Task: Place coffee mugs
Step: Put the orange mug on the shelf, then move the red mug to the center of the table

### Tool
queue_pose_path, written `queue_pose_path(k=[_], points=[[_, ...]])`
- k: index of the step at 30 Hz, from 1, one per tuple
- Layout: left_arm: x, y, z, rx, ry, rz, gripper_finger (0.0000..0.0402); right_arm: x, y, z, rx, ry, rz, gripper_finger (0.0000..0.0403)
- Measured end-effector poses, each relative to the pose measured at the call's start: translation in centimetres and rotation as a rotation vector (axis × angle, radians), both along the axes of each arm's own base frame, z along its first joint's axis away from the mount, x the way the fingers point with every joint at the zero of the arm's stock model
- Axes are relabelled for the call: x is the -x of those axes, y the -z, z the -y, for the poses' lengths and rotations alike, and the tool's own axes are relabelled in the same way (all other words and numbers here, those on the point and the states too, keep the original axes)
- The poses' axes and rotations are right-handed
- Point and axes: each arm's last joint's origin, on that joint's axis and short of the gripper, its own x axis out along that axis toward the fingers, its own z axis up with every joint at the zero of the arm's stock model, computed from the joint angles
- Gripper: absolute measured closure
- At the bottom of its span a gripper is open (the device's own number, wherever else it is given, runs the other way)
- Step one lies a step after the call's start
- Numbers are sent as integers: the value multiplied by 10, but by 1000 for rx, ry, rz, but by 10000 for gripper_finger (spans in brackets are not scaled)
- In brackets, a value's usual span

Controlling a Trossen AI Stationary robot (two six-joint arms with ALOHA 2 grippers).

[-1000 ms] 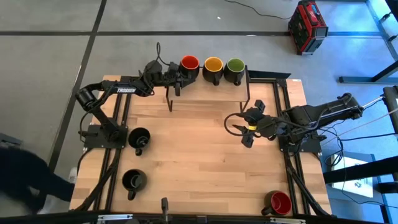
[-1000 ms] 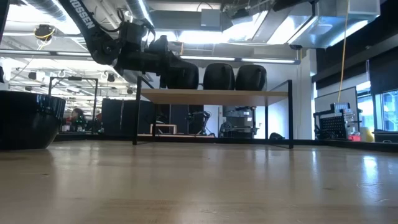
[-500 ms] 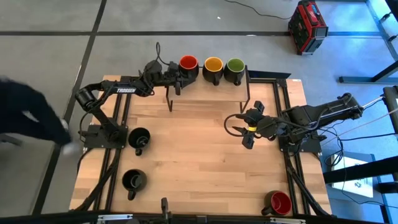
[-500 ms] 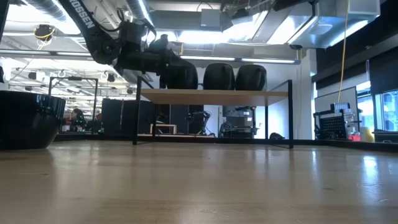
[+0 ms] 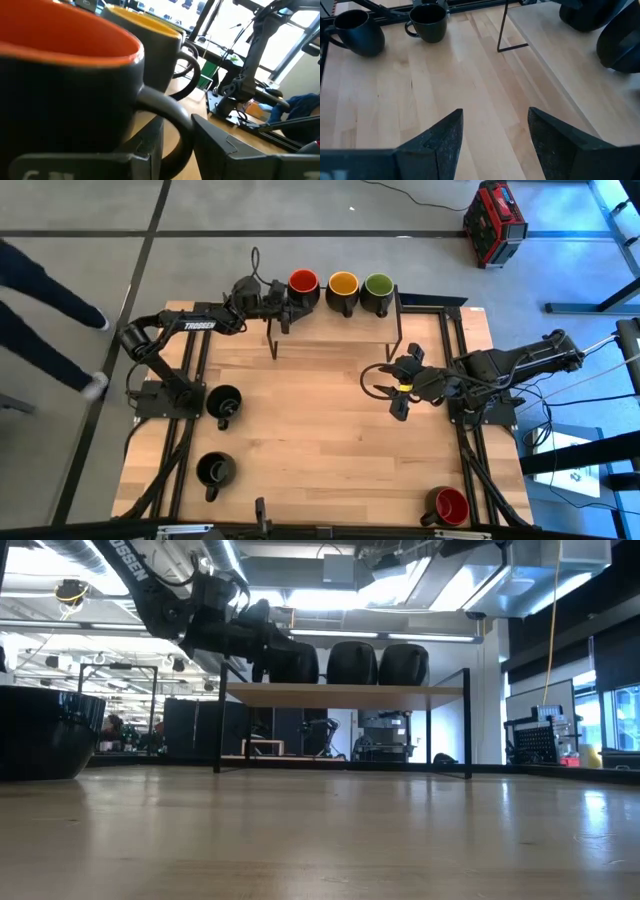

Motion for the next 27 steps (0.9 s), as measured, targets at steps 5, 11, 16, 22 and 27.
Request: queue_pose_path(k=[5, 11, 16, 22, 27], points=[[6, -5, 2, -2, -5, -37, 310, 0, 0, 0, -10, -12, -3, 194], [15, -13, 6, -21, -28, -81, 310, 0, 0, 0, -10, -13, -4, 194], [23, -23, 14, -19, -23, -115, 310, 0, 0, -1, -9, -21, -6, 194], [36, -47, 28, -46, -31, -88, 310, 0, 0, -1, -9, -21, -7, 194], [35, -89, 62, -122, 67, 126, 310, -1, -1, -1, -17, -20, 12, 194]])
